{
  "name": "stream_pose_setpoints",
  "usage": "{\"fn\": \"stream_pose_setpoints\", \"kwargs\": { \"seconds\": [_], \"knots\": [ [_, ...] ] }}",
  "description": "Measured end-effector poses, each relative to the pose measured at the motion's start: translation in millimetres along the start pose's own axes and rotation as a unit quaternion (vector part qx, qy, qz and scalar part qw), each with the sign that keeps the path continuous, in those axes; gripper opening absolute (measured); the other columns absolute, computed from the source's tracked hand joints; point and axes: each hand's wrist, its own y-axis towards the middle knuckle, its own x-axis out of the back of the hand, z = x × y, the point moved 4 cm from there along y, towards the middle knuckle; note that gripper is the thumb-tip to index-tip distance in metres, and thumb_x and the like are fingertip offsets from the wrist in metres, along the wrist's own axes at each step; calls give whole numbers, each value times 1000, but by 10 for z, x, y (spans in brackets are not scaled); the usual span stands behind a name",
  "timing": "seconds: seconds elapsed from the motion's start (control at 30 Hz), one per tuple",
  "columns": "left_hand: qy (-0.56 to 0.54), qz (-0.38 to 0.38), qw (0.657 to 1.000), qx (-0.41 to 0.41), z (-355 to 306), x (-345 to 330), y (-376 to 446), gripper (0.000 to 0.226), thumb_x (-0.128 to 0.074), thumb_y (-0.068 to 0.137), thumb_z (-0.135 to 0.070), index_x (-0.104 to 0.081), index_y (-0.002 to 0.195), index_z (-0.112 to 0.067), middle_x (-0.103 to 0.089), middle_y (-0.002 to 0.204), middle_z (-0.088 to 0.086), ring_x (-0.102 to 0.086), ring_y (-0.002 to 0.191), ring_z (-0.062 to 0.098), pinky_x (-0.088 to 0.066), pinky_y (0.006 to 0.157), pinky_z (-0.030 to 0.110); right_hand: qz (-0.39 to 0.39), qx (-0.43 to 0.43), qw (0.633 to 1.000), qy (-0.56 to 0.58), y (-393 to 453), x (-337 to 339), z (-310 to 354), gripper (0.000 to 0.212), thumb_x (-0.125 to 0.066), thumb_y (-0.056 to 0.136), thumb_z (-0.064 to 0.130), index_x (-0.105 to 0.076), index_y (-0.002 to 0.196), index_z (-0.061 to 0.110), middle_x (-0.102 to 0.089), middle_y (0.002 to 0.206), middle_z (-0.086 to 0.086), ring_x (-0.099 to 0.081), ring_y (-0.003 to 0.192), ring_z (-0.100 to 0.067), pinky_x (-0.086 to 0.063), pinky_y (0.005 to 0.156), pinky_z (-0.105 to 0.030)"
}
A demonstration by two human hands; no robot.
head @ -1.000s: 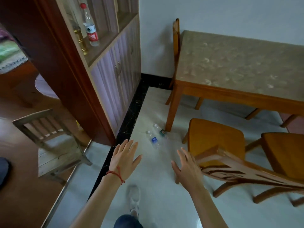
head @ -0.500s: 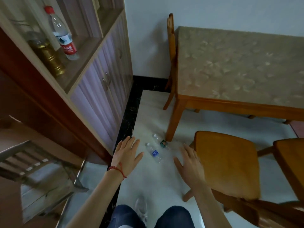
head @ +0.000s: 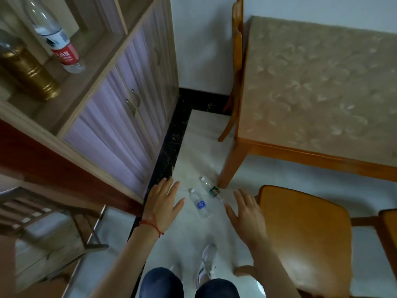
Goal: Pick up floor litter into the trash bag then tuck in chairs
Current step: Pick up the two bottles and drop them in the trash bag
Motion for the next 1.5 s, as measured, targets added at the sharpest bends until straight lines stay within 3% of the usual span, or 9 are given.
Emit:
{"fn": "stream_pose_setpoints", "kwargs": {
  "seconds": [0.17, 0.27, 0.37, 0.57, 0.8, 1.0, 1.23, 1.37, 1.5],
  "knots": [
    [-14, 10, 1000, 9, -15, -190, 321, 58, -36, 82, -45, -62, 114, -5, -65, 115, 16, -61, 106, 33, -51, 82, 48, -18, 6, 1000, 2, 375, -111, -217, 56, -34, 87, 49, -56, 119, 8, -61, 121, -16, -59, 110, -33, -51, 83, -41],
    [-25, 17, 1000, 7, 41, -383, 530, 59, -33, 85, -47, -62, 114, -5, -64, 116, 16, -61, 107, 33, -51, 83, 47, -15, 0, 1000, 2, 565, -282, -337, 68, -21, 91, 57, -56, 120, 7, -60, 121, -17, -59, 110, -34, -52, 82, -42],
    [-31, 34, 999, 3, 122, -613, 735, 70, -15, 93, -52, -61, 114, -4, -64, 115, 16, -60, 107, 34, -51, 84, 47, -18, -14, 1000, 4, 747, -551, -454, 81, -9, 89, 64, -55, 121, 5, -58, 124, -19, -56, 114, -36, -51, 85, -46],
    [-17, 27, 999, -18, 347, -1299, 1171, 56, -37, 82, -44, -62, 114, -5, -65, 115, 16, -61, 107, 33, -50, 84, 45, -8, -26, 1000, -2, 1100, -1235, -702, 75, -13, 91, 60, -55, 120, 6, -58, 125, -18, -56, 114, -35, -53, 85, -49],
    [-36, 23, 998, -36, 571, -2444, 1677, 56, -37, 83, -44, -59, 117, -6, -63, 118, 16, -59, 109, 33, -48, 88, 43, -26, -13, 999, -28, 1563, -2185, -1185, 56, -39, 87, 48, -55, 122, 7, -57, 127, -17, -54, 117, -33, -48, 89, -46],
    [-77, 32, 995, -47, 764, -3590, 2034, 61, -32, 86, -47, -56, 122, -4, -58, 124, 19, -53, 117, 35, -43, 95, 45, -26, 15, 999, -37, 1998, -3096, -1668, 56, -37, 88, 47, -53, 122, 6, -57, 126, -16, -56, 114, -33, -51, 86, -44],
    [-91, 31, 995, -27, 997, -4875, 2392, 54, -37, 95, -40, -29, 142, -15, -28, 150, 6, -19, 140, 21, -18, 112, 29, -32, 37, 997, -54, 2360, -4130, -2173, 53, -41, 87, 44, -55, 120, 5, -59, 123, -19, -58, 110, -35, -52, 85, -45],
    [-174, 30, 984, 19, 1080, -5604, 2545, 53, -41, 93, -39, -35, 140, -15, -35, 147, 5, -26, 137, 20, -26, 111, 32, -34, 38, 997, -58, 2562, -4651, -2389, 48, -53, 88, 40, -51, 126, 9, -55, 129, -17, -55, 114, -34, -49, 88, -46],
    [-312, 7, 944, 110, 1147, -6214, 2611, 51, -48, 92, -34, -40, 137, -12, -45, 140, 9, -38, 130, 22, -33, 107, 31, -36, 31, 998, -43, 2697, -5098, -2557, 53, -48, 85, 42, -51, 127, 9, -54, 131, -17, -54, 115, -35, -48, 90, -47]
  ]
}}
